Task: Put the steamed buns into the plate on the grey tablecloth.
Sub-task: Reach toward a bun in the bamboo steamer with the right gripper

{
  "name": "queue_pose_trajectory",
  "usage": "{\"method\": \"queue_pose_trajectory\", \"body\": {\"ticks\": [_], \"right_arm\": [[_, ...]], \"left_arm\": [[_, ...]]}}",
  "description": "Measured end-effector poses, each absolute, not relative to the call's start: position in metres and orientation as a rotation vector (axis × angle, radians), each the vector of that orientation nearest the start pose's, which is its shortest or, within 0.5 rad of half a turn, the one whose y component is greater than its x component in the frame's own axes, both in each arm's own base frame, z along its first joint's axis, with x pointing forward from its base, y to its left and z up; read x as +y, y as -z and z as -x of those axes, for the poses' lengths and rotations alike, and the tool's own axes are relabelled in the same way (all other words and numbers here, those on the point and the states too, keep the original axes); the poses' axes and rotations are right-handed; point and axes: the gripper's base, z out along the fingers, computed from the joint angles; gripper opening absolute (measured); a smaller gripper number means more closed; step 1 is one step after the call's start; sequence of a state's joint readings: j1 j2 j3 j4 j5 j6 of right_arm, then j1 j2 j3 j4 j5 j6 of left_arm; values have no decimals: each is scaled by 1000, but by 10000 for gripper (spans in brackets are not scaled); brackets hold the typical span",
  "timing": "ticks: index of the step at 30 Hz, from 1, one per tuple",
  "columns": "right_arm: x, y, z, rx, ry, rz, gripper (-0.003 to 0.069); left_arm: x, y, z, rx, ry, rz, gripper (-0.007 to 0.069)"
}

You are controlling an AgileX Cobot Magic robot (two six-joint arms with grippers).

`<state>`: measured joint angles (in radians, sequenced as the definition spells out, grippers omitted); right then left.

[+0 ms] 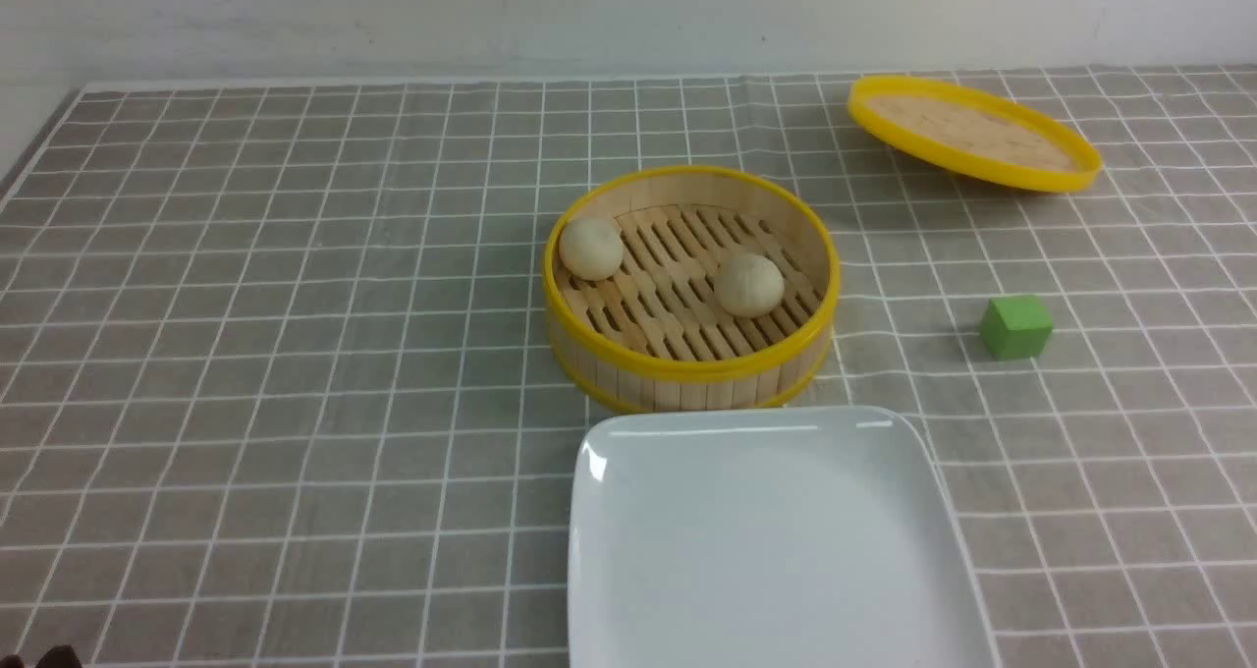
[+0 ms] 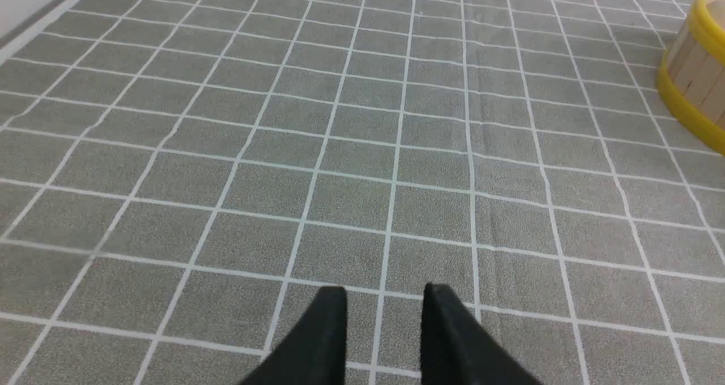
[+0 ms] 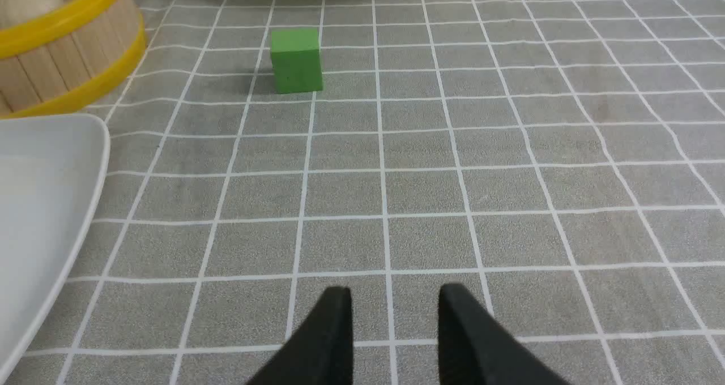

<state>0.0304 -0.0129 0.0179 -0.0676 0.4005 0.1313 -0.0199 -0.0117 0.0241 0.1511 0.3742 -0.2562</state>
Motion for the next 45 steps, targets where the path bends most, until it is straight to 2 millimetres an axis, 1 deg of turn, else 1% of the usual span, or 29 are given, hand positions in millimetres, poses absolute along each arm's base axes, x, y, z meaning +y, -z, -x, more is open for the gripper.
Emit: {"method": "queue_pose_trajectory", "body": {"ticks": [42, 43, 45], "right_arm": [[-1, -172, -52, 1885, -42, -55, 240], [0, -173, -52, 1877, -85, -93, 240], [3, -173, -52, 1855, -230, -224, 240]], "left_arm": [[4, -172, -53, 1862, 42, 127, 237], [4, -172, -53, 1862, 42, 127, 237], [4, -172, -53, 1863, 42, 127, 237]]}}
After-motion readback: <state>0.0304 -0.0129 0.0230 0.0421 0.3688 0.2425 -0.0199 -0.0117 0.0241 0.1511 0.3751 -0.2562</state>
